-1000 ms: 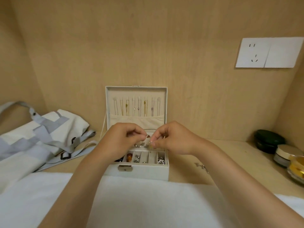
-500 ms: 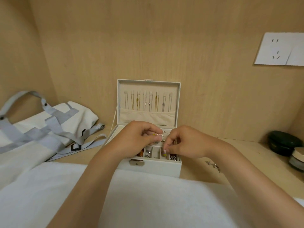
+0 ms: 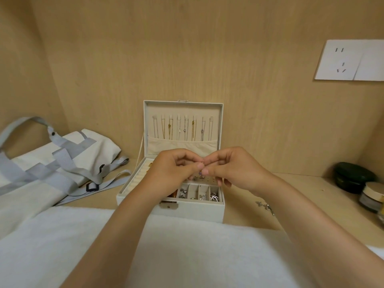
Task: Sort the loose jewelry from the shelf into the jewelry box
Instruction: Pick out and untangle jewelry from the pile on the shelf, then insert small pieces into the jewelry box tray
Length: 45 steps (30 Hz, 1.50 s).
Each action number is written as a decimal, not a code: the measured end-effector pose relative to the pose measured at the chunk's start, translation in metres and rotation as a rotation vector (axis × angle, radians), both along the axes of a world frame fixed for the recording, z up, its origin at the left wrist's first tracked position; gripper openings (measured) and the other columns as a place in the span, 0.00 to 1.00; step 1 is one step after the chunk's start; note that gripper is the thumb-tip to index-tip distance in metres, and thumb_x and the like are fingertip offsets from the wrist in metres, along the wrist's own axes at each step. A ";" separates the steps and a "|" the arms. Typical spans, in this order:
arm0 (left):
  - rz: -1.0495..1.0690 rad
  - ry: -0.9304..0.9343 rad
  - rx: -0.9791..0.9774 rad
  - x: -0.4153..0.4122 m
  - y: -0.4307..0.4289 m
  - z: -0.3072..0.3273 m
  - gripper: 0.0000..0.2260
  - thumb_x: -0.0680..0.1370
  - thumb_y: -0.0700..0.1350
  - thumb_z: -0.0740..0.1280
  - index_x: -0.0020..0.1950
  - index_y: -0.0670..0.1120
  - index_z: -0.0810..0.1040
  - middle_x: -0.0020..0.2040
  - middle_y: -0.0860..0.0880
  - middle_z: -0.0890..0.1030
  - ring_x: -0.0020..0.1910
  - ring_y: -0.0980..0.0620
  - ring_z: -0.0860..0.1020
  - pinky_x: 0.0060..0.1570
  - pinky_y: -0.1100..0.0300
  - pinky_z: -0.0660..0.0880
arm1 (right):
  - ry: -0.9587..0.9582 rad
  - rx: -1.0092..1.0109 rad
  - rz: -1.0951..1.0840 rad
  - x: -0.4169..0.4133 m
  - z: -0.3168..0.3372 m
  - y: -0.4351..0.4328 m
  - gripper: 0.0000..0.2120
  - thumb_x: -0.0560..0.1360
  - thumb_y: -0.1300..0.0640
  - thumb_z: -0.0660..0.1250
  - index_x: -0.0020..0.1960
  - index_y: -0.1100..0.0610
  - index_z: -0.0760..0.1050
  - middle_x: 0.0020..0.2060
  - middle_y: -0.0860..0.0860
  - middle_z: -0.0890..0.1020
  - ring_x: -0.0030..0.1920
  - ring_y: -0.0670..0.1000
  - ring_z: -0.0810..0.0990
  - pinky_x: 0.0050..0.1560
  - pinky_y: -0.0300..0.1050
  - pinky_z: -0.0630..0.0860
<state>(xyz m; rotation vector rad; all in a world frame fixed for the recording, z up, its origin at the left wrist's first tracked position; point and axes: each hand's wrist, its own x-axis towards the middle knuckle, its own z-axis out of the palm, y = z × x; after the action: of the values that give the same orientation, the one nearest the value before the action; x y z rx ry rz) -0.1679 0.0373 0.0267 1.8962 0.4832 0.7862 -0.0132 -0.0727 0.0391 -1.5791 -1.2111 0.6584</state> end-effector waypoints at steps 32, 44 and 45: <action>0.026 0.552 0.678 -0.010 0.006 -0.009 0.05 0.75 0.51 0.70 0.44 0.59 0.86 0.47 0.59 0.77 0.52 0.58 0.68 0.56 0.55 0.73 | -0.438 0.013 0.019 0.003 -0.004 0.000 0.03 0.77 0.60 0.71 0.45 0.55 0.83 0.38 0.48 0.84 0.28 0.37 0.76 0.34 0.28 0.68; -0.003 0.548 0.572 -0.008 0.009 -0.011 0.06 0.77 0.52 0.68 0.46 0.56 0.85 0.49 0.60 0.76 0.54 0.59 0.68 0.56 0.59 0.69 | -0.704 -0.204 0.042 0.001 -0.008 -0.001 0.01 0.75 0.53 0.73 0.45 0.49 0.84 0.40 0.41 0.84 0.40 0.38 0.79 0.46 0.38 0.77; 0.006 0.538 0.570 -0.008 0.009 -0.010 0.05 0.77 0.52 0.68 0.46 0.56 0.85 0.48 0.59 0.76 0.52 0.59 0.69 0.55 0.58 0.71 | -0.713 -0.205 0.038 0.001 -0.007 -0.001 0.01 0.75 0.53 0.73 0.45 0.49 0.84 0.41 0.42 0.84 0.42 0.39 0.79 0.49 0.41 0.78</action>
<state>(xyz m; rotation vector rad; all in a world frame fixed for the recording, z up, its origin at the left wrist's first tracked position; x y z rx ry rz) -0.1755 0.0458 0.0165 2.6593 0.6362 0.4258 -0.0127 -0.0735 0.0320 -2.0565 -1.7293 0.2369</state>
